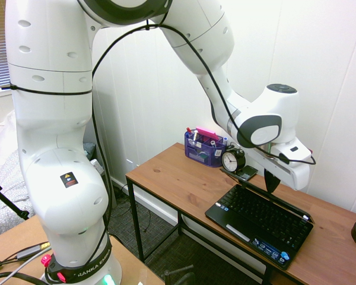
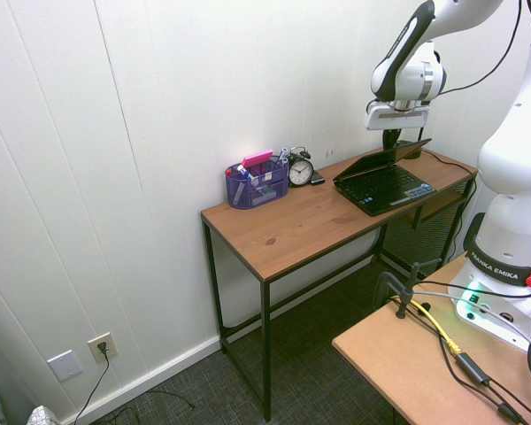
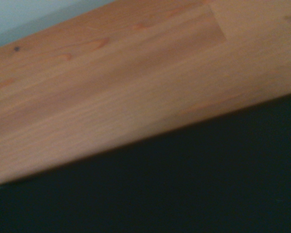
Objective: Close the laptop lid
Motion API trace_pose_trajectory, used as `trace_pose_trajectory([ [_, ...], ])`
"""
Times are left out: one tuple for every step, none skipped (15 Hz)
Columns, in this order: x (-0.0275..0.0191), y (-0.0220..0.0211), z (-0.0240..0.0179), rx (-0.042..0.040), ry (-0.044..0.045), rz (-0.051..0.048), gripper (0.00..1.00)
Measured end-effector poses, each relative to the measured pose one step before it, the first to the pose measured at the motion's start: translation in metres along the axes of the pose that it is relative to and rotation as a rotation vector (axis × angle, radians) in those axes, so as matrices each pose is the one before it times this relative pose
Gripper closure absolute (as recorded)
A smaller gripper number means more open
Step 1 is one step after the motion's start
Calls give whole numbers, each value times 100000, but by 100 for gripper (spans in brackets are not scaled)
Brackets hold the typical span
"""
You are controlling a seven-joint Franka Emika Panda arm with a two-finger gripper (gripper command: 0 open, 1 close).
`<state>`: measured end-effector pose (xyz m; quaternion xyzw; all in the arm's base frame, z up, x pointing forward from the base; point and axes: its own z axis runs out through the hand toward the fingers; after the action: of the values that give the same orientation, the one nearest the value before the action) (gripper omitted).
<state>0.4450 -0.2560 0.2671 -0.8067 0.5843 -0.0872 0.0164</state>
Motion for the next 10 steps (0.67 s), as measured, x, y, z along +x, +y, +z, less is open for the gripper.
trace_pose_trajectory([
  [-9, 771, 212, -319, -207, 249, 100],
  [-13, 598, 200, -133, -337, 411, 100],
  [-82, 456, 226, -75, -301, 125, 100],
  [-154, 296, 210, -158, -356, -29, 100],
  [-190, 246, 203, -67, -372, 85, 100],
  [-229, 295, 246, -238, -390, -112, 100],
  [-180, 278, 229, -329, -300, 52, 100],
  [-59, 277, 178, -115, -91, 315, 100],
  [8, 332, 280, -94, -209, 676, 100],
  [118, 395, 433, -442, -427, 534, 100],
])
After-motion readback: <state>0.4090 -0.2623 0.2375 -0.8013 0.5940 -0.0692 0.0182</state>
